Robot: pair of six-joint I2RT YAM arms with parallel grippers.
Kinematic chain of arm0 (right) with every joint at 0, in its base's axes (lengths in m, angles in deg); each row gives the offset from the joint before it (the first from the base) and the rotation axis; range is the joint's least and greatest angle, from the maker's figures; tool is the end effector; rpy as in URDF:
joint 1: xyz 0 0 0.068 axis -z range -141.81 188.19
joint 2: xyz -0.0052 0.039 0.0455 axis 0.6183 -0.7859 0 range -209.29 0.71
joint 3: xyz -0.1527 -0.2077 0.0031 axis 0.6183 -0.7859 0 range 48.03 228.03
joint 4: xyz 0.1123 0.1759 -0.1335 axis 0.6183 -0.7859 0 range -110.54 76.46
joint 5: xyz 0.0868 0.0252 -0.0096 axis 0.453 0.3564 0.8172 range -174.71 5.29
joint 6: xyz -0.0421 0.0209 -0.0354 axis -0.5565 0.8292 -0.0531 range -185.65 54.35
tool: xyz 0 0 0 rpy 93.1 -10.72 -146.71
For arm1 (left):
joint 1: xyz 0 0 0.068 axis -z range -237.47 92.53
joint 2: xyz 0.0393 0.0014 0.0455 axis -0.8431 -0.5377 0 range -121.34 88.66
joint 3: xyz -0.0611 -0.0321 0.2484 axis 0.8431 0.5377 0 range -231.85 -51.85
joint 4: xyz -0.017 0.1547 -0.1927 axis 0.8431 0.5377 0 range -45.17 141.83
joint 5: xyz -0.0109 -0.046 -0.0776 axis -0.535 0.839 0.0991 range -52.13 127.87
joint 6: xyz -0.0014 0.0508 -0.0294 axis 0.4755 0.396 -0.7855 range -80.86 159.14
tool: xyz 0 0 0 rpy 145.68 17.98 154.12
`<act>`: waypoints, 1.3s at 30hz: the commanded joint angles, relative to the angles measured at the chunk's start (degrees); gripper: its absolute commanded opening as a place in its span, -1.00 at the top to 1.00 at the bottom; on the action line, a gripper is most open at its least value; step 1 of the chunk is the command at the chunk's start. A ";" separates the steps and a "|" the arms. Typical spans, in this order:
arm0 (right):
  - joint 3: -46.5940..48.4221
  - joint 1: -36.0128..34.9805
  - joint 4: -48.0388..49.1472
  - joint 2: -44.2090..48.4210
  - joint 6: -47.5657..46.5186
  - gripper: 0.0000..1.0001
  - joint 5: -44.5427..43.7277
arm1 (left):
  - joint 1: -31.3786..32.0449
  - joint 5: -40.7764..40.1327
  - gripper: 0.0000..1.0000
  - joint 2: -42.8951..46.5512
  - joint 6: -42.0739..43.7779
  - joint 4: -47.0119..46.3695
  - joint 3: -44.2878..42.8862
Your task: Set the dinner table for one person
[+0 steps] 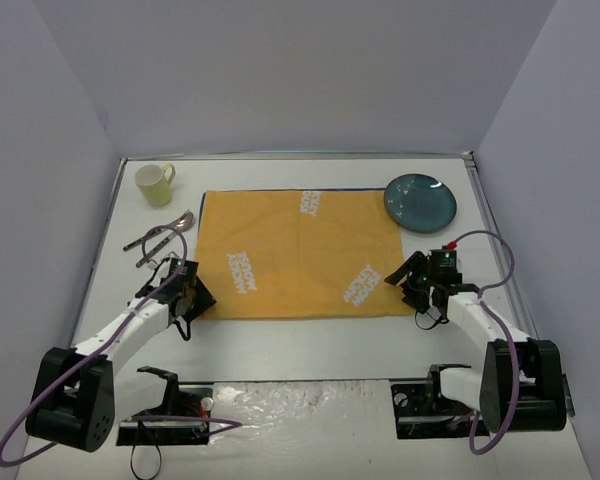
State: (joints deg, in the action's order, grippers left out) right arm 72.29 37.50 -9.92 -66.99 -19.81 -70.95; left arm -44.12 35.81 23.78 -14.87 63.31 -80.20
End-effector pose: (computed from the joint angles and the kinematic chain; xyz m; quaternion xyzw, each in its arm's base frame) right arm 0.2227 0.0128 0.1547 0.2983 0.8497 0.2660 0.3439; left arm 0.1969 -0.0451 0.1542 -0.3363 0.8923 -0.1524 0.2596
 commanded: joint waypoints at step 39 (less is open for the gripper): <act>23.83 18.68 23.56 -24.32 -0.91 -0.80 3.51 | -1.41 2.59 -0.94 12.33 33.68 7.93 -19.12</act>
State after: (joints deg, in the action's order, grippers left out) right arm 96.01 54.85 -0.67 -85.43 -24.01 -71.18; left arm -44.53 37.18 35.77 16.31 76.56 -97.74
